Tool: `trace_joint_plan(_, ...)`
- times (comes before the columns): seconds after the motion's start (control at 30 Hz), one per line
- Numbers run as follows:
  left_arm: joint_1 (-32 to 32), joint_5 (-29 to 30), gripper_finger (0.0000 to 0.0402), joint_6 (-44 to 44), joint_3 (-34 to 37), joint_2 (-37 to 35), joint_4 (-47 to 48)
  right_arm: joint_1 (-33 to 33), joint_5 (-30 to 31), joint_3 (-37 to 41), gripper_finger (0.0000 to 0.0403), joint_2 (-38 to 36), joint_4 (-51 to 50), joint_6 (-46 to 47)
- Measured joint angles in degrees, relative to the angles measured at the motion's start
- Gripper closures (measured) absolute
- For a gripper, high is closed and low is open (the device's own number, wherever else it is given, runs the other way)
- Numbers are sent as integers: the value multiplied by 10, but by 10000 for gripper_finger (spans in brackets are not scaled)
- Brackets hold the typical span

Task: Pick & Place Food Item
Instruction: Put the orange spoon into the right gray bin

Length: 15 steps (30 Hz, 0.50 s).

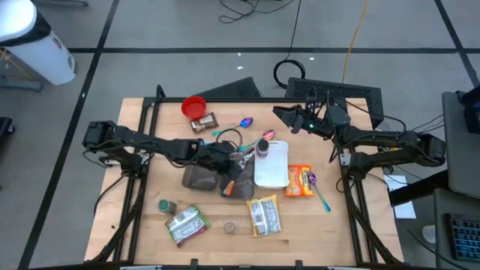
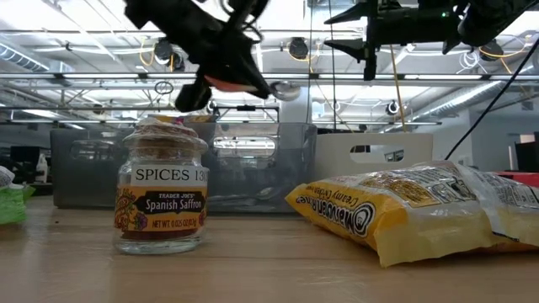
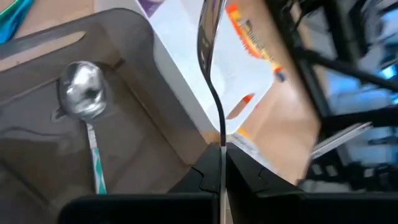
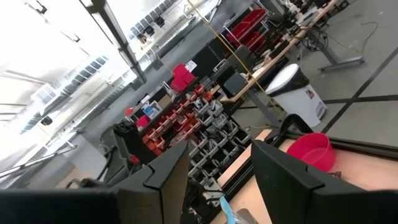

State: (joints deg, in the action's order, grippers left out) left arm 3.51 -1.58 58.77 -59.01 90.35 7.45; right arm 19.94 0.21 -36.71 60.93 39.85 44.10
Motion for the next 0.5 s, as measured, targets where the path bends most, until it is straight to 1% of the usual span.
trace_joint_plan(0.1, -1, -13, 396, -39, -53, 36, 71, 0, 0, 0, 236, 0, -2, 0)
trace_joint_plan(0.2, -4, -16, 396, -58, -98, 68, 124, 0, 0, 0, 236, 0, -3, 1)
trace_joint_plan(0.27, -7, -18, 395, -62, -120, 85, 136, 0, -1, 0, 236, 0, -3, 2)
trace_joint_plan(0.5, -10, -17, 396, -36, -128, 99, 150, 0, -3, 0, 236, 0, -5, 9)
